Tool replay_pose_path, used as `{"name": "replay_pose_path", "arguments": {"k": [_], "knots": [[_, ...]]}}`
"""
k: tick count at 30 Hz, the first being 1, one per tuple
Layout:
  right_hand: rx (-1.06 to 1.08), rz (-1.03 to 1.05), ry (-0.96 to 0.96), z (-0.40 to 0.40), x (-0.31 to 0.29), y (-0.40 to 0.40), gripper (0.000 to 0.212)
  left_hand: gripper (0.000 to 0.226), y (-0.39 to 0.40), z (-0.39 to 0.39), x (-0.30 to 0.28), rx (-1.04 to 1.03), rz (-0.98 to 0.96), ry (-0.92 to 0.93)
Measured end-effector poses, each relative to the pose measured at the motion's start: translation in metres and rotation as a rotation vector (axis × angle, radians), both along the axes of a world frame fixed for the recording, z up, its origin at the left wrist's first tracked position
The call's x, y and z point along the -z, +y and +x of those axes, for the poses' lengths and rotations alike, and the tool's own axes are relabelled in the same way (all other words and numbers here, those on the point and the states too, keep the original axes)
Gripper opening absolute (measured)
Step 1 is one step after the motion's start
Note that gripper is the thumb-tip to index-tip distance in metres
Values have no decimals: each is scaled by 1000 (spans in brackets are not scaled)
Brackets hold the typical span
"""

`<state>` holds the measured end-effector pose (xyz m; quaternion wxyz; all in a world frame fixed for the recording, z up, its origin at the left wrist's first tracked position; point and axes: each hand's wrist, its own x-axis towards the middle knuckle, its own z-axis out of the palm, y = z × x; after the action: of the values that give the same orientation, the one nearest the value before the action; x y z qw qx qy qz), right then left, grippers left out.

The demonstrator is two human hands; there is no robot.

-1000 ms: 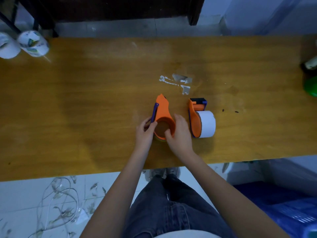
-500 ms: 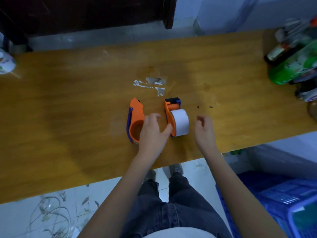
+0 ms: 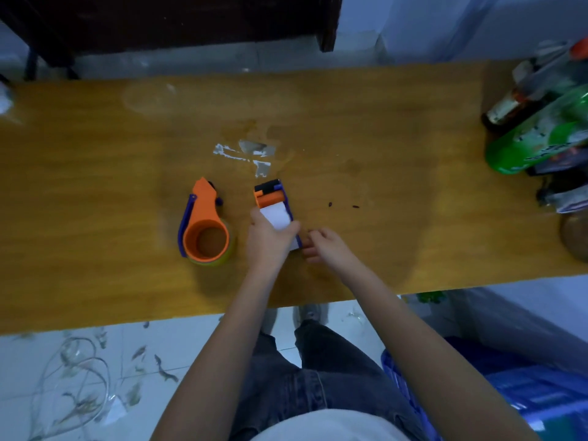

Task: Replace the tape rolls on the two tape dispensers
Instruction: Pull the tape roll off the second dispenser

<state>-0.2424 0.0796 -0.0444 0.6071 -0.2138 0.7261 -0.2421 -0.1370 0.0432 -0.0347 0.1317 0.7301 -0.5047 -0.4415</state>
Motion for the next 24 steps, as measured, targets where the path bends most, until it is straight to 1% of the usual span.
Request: {"name": "replay_pose_path", "arguments": {"k": [3, 5, 7, 10, 13, 14, 16, 18, 20, 21, 22, 24], "knots": [[93, 46, -171, -4, 3, -4, 42, 73, 1, 1, 0, -128, 20, 128], [148, 61, -248, -5, 3, -6, 34, 67, 2, 2, 2, -171, 15, 234], [168, 58, -284, -6, 3, -8, 25, 55, 3, 3, -1, -196, 59, 327], [162, 16, -285, -8, 2, -7, 21, 45, 7, 10, -3, -285, 202, 504], [186, -88, -390, -16, 3, -2, 38, 29, 13, 24, -3, -333, 265, 832], [183, -134, -439, -19, 1, -1, 42, 27, 14, 28, -2, -326, 262, 920], [176, -210, -518, -24, -7, -2, 46, 35, 13, 38, -4, -260, 252, 1017], [157, -267, -544, -26, -15, -3, 52, 39, 8, 47, -10, -148, 242, 1008], [122, -316, -508, -27, -21, -5, 59, 32, 0, 55, -20, -27, 213, 911], [106, -334, -481, -28, -25, -6, 62, 35, -4, 58, -24, 46, 182, 849], [96, -351, -459, -28, -28, -8, 64, 46, -7, 61, -28, 120, 144, 785], [80, -386, -441, -28, -34, -11, 66, 92, -14, 66, -30, 250, 56, 653]]}}
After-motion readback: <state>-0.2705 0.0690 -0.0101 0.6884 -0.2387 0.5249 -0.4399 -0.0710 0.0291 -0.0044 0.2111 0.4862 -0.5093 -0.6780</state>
